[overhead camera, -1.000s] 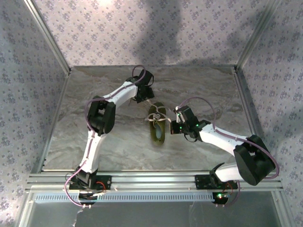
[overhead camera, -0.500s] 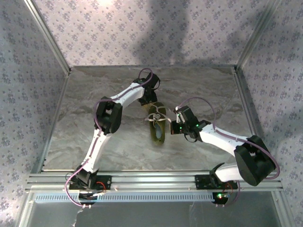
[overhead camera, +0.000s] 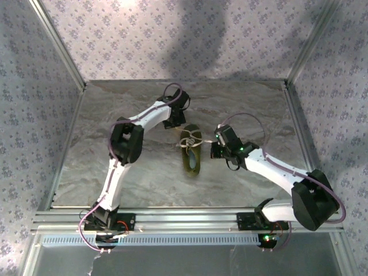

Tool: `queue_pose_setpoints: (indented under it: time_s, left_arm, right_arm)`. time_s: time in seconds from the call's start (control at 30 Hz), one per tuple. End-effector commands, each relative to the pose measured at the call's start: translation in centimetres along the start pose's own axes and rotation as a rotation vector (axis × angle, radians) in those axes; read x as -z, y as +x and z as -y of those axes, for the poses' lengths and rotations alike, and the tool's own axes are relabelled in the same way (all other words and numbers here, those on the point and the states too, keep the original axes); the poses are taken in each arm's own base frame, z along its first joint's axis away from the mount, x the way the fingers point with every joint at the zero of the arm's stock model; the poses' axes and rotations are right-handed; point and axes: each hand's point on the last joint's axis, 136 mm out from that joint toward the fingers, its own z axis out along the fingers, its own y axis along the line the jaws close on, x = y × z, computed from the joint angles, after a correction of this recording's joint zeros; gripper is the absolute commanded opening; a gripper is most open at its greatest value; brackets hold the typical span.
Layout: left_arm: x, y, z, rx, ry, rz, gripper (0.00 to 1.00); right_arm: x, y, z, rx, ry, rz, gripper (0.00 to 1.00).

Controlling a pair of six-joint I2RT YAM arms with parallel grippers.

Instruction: Tie the shoes

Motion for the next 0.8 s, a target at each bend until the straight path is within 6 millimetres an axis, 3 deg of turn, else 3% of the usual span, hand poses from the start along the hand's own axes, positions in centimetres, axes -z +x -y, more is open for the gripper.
queue_pose_setpoints:
  time_s: [0.0, 0.13, 0.23, 0.5, 0.6, 0.77]
  left_arm:
    - [8.3, -4.7, -1.8, 0.024, 0.071, 0.202, 0.00]
    - [12.5, -5.2, -5.2, 0.032, 0.068, 0.299, 0.00]
    - [14.6, -4.7, -8.1, 0.045, 0.041, 0.342, 0.00]
    - [15.3, -2.5, -13.7, 0.105, 0.004, 0.346, 0.00]
    - [15.4, -2.2, -14.6, 0.126, 0.016, 0.346, 0.00]
    - [16.1, -2.6, -13.8, 0.104, 0.079, 0.365, 0.00]
  right_arm:
    - [1.5, -0.8, 4.2, -0.076, 0.205, 0.011, 0.00]
    - [1.7, -1.5, 5.2, -0.116, 0.203, 0.015, 0.00]
    - [2.0, -2.1, 5.8, -0.141, 0.215, 0.022, 0.00]
    - [2.7, -3.2, 9.2, -0.232, 0.299, 0.025, 0.00]
    - [2.9, -3.3, 10.3, -0.272, 0.301, 0.021, 0.00]
    - [3.6, -3.4, 11.3, -0.302, 0.315, 0.033, 0.00]
